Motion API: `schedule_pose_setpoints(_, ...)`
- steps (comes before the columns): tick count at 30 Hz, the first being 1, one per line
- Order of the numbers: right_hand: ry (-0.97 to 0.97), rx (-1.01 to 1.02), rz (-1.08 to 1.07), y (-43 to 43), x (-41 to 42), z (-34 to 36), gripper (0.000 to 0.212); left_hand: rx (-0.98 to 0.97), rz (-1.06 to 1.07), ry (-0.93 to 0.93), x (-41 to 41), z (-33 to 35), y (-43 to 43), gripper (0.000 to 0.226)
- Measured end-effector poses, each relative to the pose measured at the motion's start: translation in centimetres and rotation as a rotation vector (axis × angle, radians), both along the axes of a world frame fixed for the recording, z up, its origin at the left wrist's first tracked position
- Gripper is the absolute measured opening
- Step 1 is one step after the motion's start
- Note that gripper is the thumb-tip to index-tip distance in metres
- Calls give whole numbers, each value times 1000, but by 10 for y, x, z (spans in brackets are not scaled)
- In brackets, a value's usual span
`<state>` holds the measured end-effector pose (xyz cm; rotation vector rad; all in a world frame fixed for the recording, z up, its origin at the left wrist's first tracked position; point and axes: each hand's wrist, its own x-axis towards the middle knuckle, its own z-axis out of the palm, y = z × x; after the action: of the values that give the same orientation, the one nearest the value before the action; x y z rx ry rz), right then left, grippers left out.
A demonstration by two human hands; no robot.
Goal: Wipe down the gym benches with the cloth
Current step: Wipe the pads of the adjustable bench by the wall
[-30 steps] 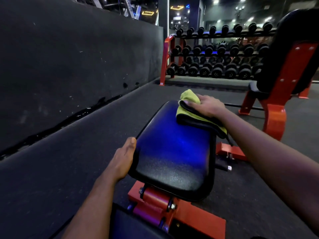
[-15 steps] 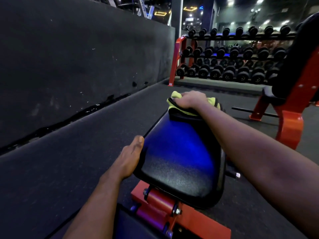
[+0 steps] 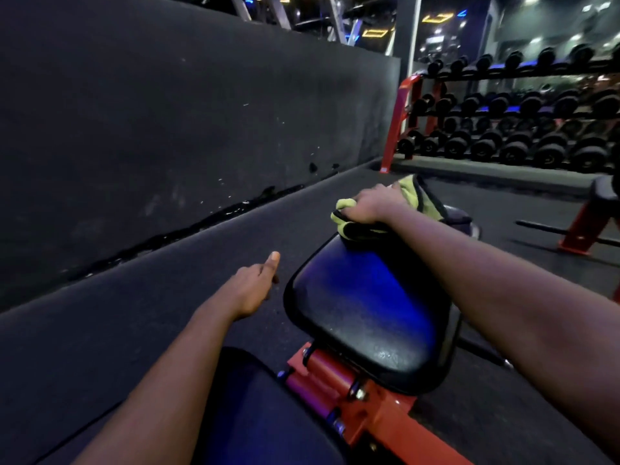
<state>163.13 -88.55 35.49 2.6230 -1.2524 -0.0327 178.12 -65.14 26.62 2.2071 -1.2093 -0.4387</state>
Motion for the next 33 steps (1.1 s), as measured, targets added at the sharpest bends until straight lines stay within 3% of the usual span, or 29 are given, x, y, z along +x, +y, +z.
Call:
schedule_pose_setpoints(5,95,36,223,75,29,-22,79,379,-45,29,10,-1,42,76)
schedule_pose_setpoints(8,125,-28,467,119,36,-51,70,485,-73,45,8,-15,61,65)
schedule_pose_setpoints(10,88,-30,543,120,33,-55,66,453,-58,-26,2,-19,67,54)
schedule_pose_setpoints(13,57,24,399,110,36,-47,68,404,-48,-107,0,-21,67,36)
schedule_pose_setpoints(17,95,13,318,122,46,-45,68,390,-20,-98,9,-29,65,30)
schedule_pose_setpoints(27,204,-53,603,183,-8,-83,55,344,25,-91,8,-26,72,36)
schedule_pose_setpoints(30,150,-41,580,205,-49,-96,43,373,-3,-134,4,-24,74,35)
schedule_pose_setpoints(33,85,-65,495,213,-72,-103,52,414,-23,-170,7,-27,71,38)
